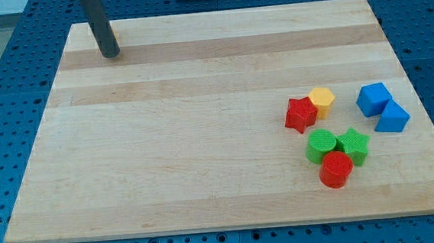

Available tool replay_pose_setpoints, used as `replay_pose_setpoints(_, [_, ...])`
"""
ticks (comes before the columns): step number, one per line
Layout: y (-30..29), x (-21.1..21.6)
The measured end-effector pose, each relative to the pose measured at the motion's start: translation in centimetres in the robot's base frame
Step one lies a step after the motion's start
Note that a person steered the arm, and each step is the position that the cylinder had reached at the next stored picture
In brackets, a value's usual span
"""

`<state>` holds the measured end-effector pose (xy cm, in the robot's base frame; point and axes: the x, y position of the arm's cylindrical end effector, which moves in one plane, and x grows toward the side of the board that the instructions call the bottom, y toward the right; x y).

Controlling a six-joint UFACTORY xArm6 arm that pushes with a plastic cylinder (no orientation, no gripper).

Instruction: Push the blue triangle closer to green star

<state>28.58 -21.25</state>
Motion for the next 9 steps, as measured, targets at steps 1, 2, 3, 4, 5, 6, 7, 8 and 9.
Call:
replay_pose_setpoints(1, [-1.1, -0.4])
replay_pose_setpoints(2, [-1.1, -1.6])
replay_pose_setpoints(3, [-1.1, -2.8])
replay_pose_setpoints(4, [-1.1, -2.8])
replay_pose_setpoints(5, [0.4, 1.3])
replay_pose_setpoints(6, [3.5, 6.8])
replay_pose_setpoints(7, [6.3, 11.7])
replay_pose_setpoints(8, [12.5, 11.6])
replay_pose_setpoints(9, [20.2, 10.6])
